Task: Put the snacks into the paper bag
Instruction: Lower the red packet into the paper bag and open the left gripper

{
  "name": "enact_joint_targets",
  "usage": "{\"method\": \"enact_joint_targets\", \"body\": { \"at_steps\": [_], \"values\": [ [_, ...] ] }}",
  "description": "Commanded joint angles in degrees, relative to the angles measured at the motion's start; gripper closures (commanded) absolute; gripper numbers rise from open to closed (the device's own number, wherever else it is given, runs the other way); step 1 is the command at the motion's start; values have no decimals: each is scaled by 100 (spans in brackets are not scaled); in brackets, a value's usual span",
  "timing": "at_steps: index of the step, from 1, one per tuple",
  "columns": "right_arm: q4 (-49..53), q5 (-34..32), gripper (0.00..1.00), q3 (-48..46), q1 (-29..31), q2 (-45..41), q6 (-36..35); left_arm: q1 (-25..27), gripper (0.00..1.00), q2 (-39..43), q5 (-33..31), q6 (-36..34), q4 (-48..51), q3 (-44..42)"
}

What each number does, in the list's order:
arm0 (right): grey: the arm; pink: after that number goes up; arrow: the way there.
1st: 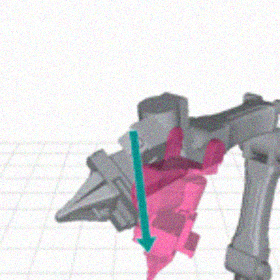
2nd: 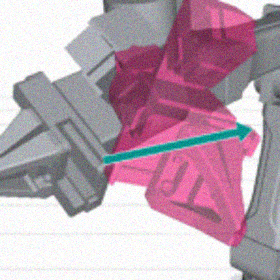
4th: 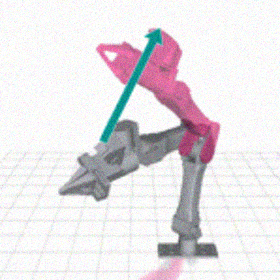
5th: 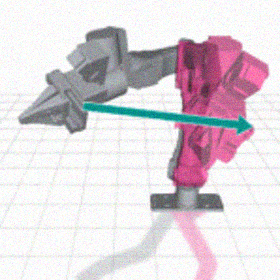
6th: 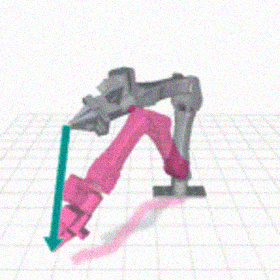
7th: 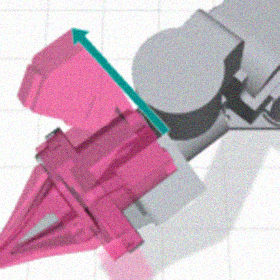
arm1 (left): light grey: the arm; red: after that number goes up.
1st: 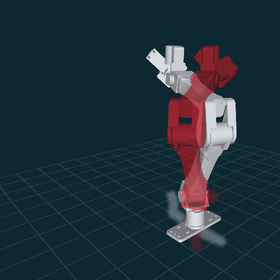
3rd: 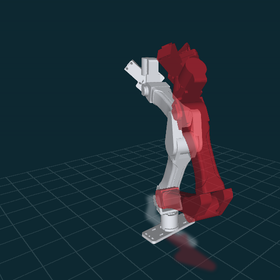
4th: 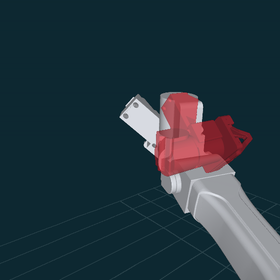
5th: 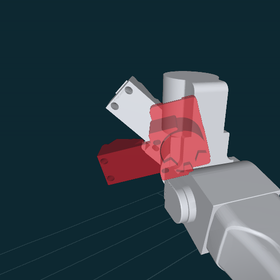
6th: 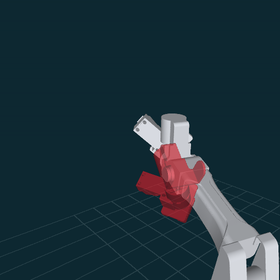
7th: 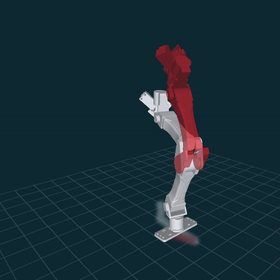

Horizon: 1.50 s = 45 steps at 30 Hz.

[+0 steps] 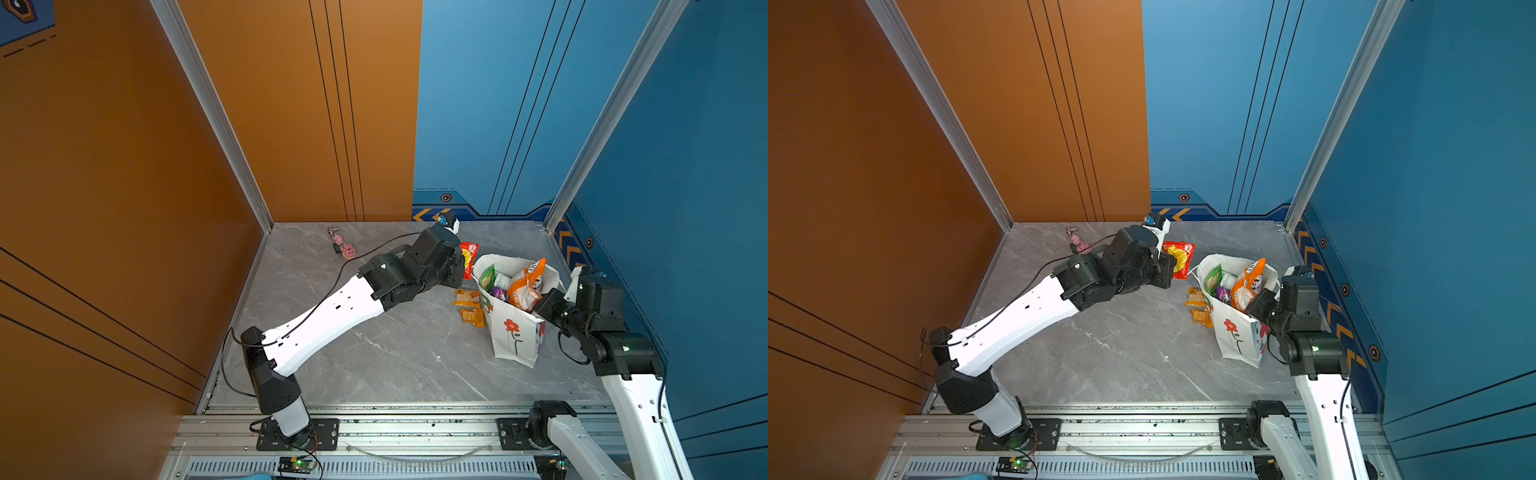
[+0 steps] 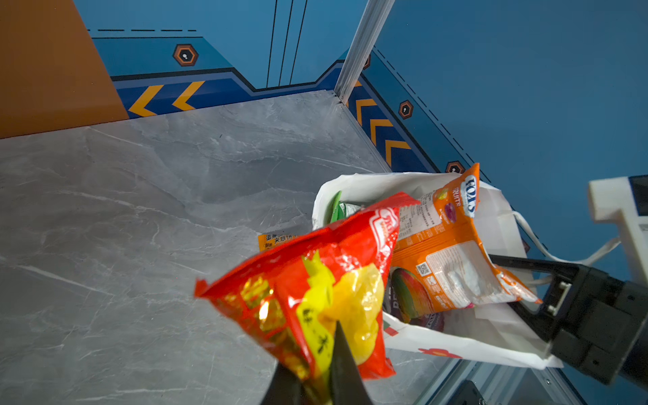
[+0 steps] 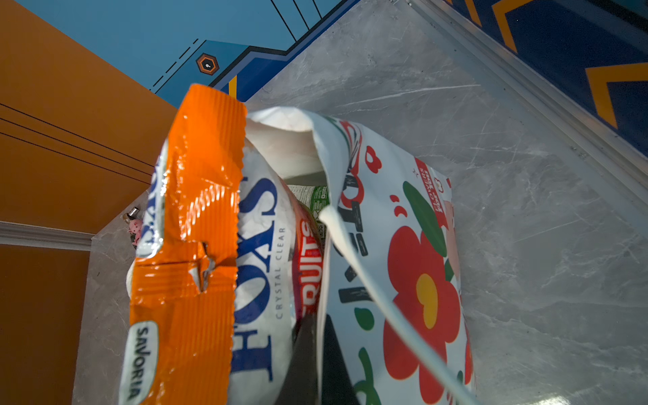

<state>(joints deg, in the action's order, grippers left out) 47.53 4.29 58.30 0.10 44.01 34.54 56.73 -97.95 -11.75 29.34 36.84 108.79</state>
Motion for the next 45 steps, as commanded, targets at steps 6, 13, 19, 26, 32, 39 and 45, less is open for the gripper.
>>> {"method": "enact_joint_targets", "body": {
  "at_steps": [6,13,19,26,32,39,45],
  "values": [
    [-851,44,100,90,52,-190,-20,93,100,-810,502,67,240,947],
    [-852,38,100,61,60,-200,-20,137,100,-1586,701,123,554,1824],
    [-842,36,100,41,69,-206,-18,138,100,-2140,879,263,910,2497],
    [-844,31,100,27,78,-198,-36,215,100,-2609,1181,384,1235,3091],
    [-850,56,100,23,87,-189,-9,246,100,-2836,1275,418,1264,3294],
    [-815,36,100,39,96,-203,-18,260,100,-3094,1495,471,1304,3563],
    [-798,19,100,89,96,-183,-27,264,99,-3151,1574,468,1303,3614]
  ]
}}
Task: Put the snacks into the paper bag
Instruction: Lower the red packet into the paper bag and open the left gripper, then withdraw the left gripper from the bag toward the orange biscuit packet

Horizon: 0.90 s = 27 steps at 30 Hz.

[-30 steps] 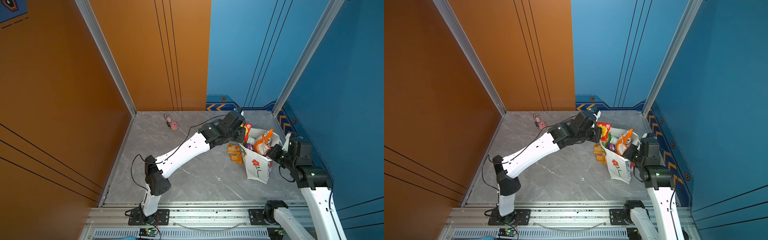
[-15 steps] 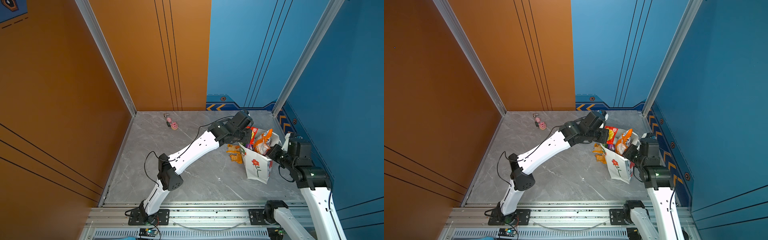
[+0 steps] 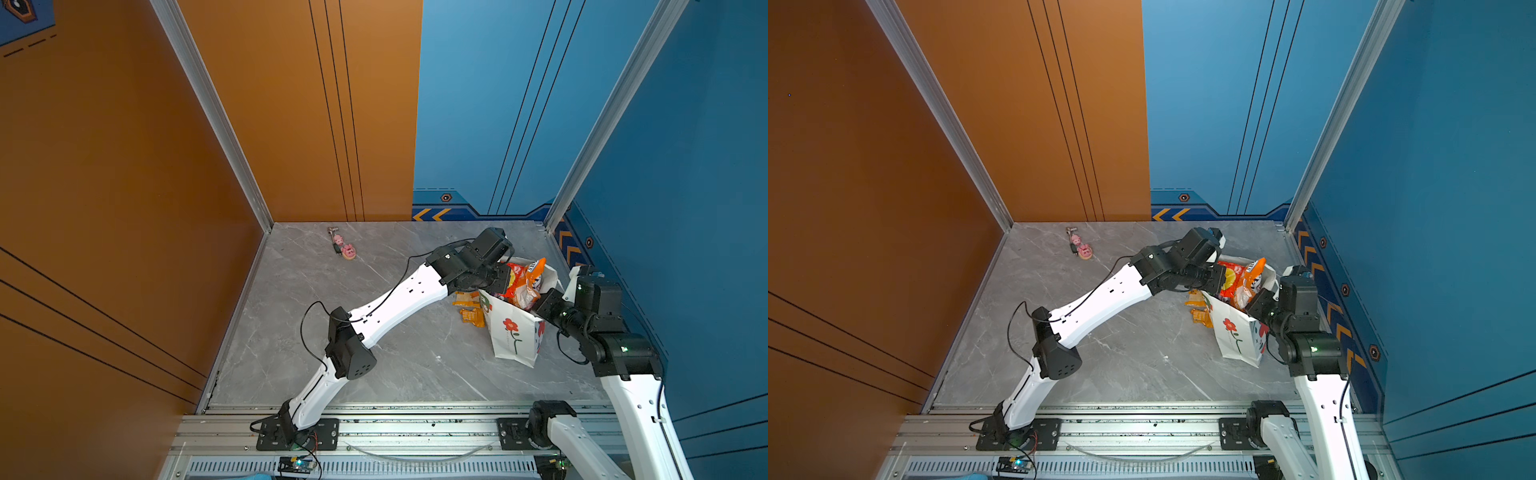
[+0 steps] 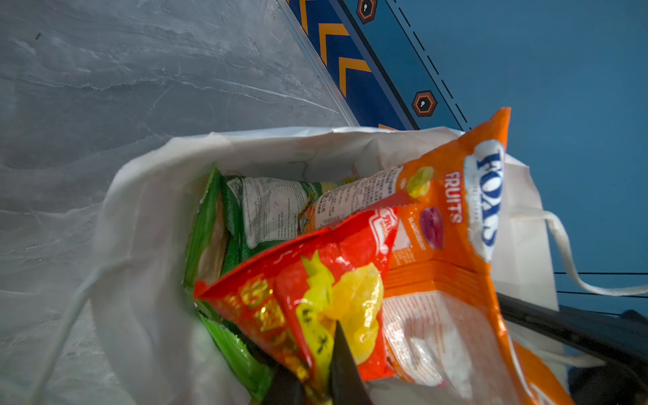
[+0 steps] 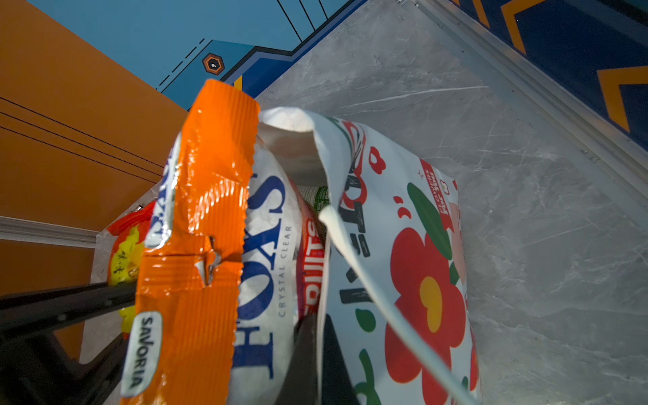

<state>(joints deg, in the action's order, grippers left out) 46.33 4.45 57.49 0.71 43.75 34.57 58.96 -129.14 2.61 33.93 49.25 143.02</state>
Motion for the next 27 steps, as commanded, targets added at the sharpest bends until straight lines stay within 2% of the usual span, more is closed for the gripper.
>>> {"method": "enact_joint_targets", "body": {
  "at_steps": [1,4,10,15,21,24,27],
  "values": [
    [-678,4,100,174,34,-165,-30,45,96,-20,140,8,68,193],
    [-678,4,100,188,34,-164,-33,51,80,13,133,2,78,166],
    [-604,-79,100,246,35,-149,-88,98,54,278,-19,-233,76,44],
    [-546,-137,100,319,36,-138,-141,102,35,810,-547,-423,89,-458],
    [-512,-179,100,312,26,-113,-169,140,24,1299,-888,-671,88,-838],
    [-486,-207,100,349,27,-112,-196,190,22,1604,-1121,-846,78,-1050],
    [-458,-250,100,375,26,-102,-222,346,22,2097,-1712,-1140,-283,-1637]
  ]
}}
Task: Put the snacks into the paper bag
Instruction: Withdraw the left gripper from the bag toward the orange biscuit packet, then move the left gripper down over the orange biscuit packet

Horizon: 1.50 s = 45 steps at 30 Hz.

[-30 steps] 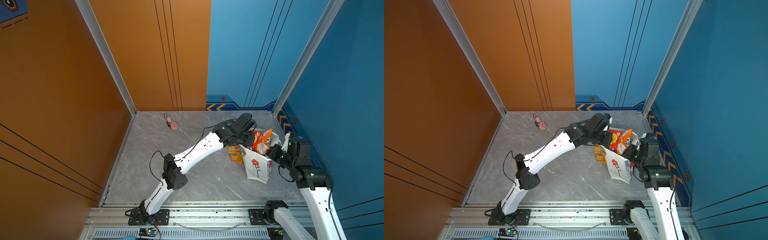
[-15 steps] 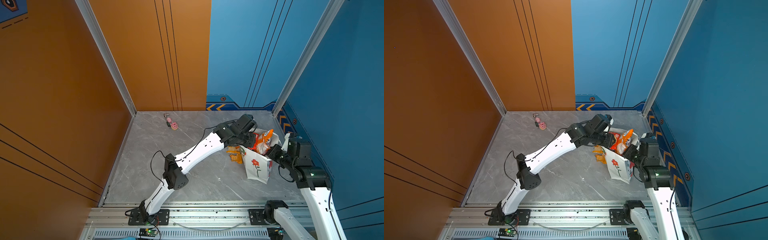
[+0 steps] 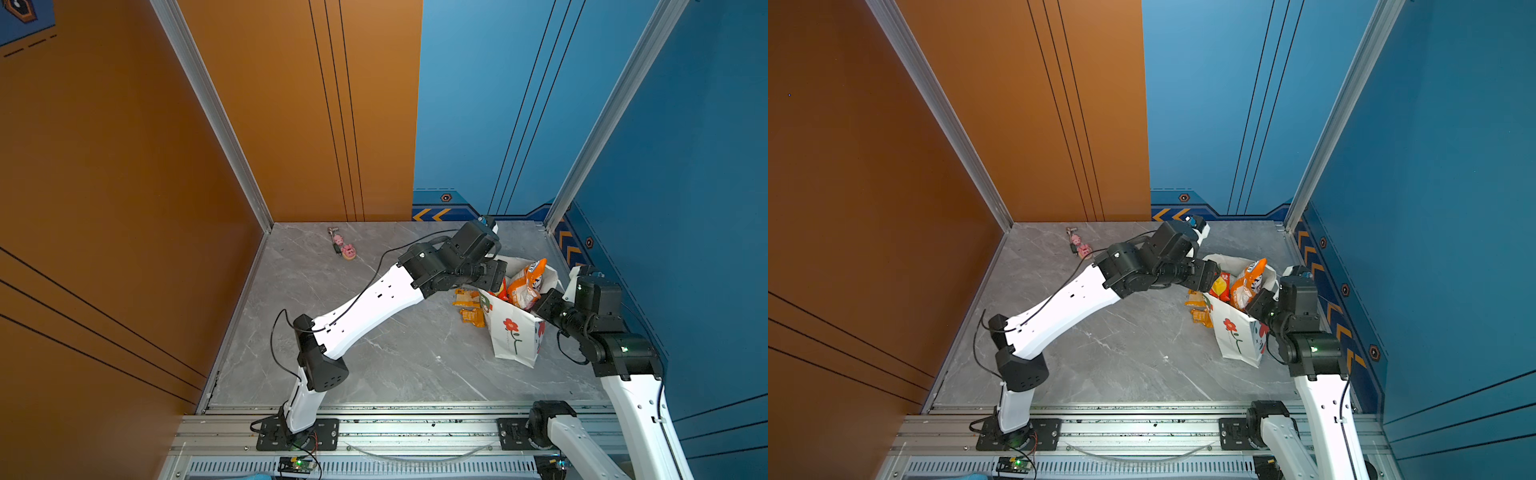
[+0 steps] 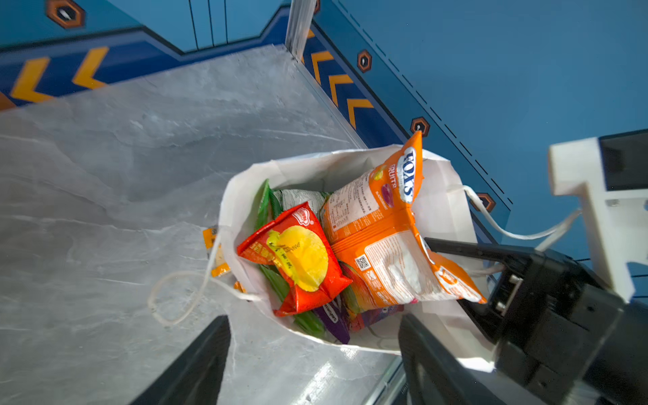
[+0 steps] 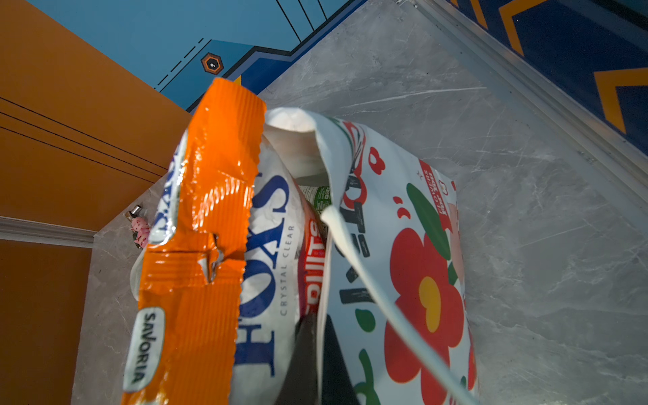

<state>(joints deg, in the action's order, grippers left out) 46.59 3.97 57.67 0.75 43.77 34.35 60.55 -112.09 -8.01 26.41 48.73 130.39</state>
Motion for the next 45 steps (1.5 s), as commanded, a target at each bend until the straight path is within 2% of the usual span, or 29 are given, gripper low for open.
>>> {"method": "enact_joint_targets", "body": {
  "at_steps": [1,7,15,22,26,32,38,45],
  "values": [
    [-484,-216,100,361,21,-105,-200,215,22,579,-757,-456,-402,-622],
    [-434,-312,100,390,4,-149,-247,219,22,1610,-1130,-622,-1347,-2057],
    [-343,-388,100,368,-21,-157,-306,-40,19,2865,-1755,-463,-1986,-3911],
    [-311,-419,100,457,-48,-118,-297,-597,19,3901,-1632,-34,-2236,-5659],
    [-269,-484,100,493,-58,-114,-289,-1026,19,4124,-1228,272,-2349,-6413],
    [-194,-493,100,507,-75,-63,-227,-1450,19,3880,-111,722,-3094,-7044],
    [-177,-528,100,473,-75,-109,-192,-1467,18,3058,199,890,-3250,-6854],
    [-197,-531,100,368,-76,-210,-192,-1502,18,1824,463,1367,-3281,-6202]
  ]
}}
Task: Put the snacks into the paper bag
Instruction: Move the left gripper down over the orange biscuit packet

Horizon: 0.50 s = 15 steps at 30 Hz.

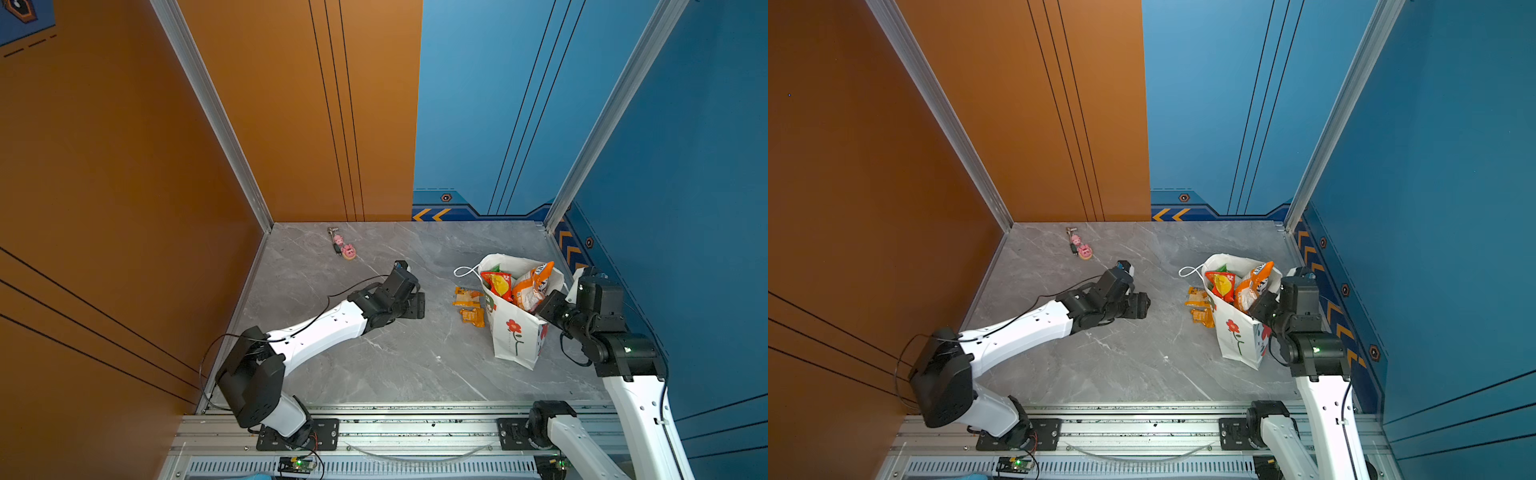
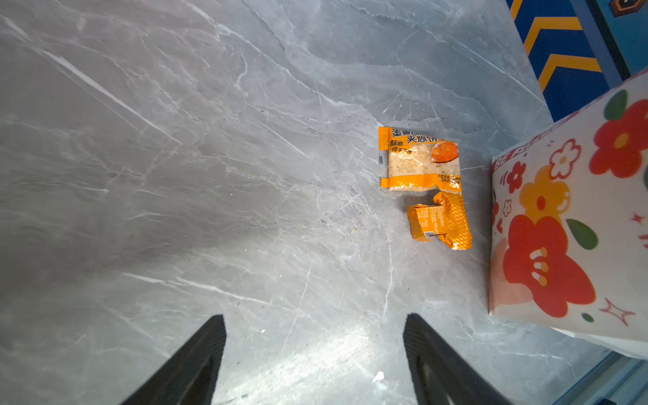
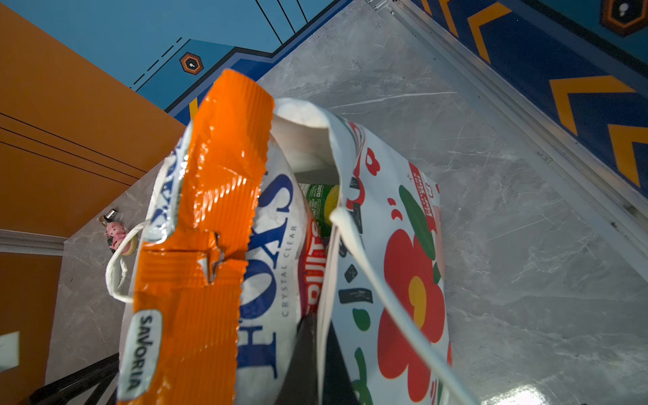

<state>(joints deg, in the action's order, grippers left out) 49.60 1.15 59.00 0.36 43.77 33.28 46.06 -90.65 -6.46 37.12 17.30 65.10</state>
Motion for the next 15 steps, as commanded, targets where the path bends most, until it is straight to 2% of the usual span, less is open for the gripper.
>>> {"method": "enact_joint_targets", "body": {
  "at_steps": [1,6,15],
  "values": [
    [-500,-255,100,227,-36,-217,-85,-46,18,-509,373,350,-158,435],
    [-548,-185,100,165,-36,-272,-85,39,18,-1404,715,550,-323,1109],
    [-575,-211,100,199,-36,-276,-85,226,17,-2582,933,603,-282,2279]
  ]
}}
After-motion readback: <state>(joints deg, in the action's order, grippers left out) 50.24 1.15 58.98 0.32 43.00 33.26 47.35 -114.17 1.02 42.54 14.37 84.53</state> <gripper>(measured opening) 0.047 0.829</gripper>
